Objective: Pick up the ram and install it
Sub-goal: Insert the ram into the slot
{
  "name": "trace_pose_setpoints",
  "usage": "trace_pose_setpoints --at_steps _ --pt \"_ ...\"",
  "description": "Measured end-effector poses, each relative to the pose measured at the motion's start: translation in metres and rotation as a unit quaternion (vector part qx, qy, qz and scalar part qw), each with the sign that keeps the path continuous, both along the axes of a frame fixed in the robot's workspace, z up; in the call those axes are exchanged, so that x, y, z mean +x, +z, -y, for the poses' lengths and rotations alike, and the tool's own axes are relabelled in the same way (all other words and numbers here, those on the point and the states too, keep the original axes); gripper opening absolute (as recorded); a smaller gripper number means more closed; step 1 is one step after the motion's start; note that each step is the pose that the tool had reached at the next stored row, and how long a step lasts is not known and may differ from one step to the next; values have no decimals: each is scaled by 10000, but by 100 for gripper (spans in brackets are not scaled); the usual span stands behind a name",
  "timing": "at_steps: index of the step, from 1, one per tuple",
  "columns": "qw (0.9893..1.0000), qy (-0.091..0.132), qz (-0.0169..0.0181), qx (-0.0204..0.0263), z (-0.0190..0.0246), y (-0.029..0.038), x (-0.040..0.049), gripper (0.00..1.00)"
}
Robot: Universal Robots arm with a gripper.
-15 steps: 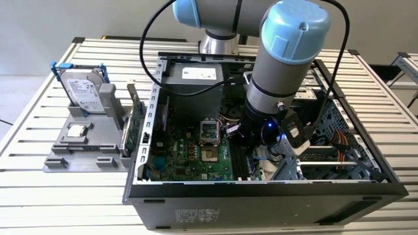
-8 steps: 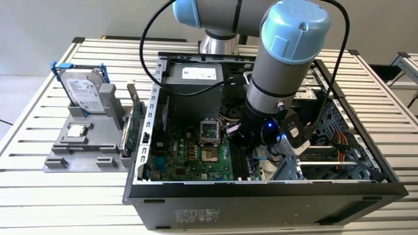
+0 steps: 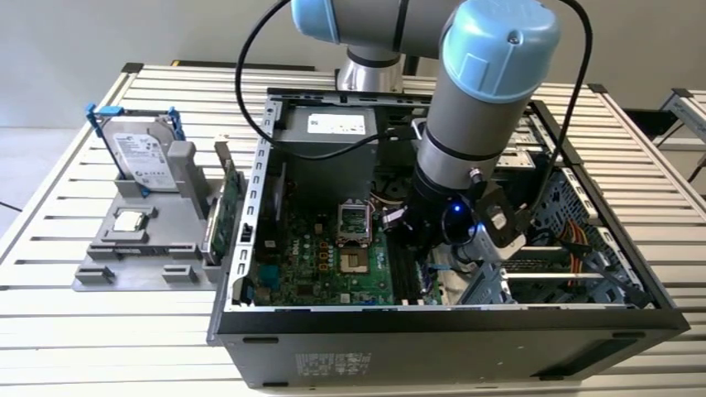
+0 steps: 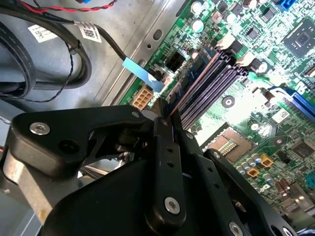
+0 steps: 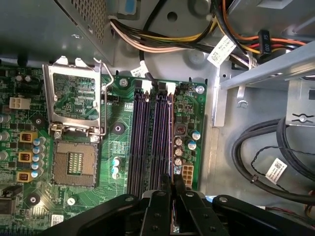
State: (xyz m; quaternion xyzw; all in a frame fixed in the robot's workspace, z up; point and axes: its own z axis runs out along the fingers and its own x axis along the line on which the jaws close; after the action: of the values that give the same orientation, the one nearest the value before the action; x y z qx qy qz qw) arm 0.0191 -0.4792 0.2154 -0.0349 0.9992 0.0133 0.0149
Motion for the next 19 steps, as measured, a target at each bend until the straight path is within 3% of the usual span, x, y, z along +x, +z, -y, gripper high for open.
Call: trace_pose_setpoints --at_steps 19 --pt "9998 -194 17 -2 -1 -25 -73 0"
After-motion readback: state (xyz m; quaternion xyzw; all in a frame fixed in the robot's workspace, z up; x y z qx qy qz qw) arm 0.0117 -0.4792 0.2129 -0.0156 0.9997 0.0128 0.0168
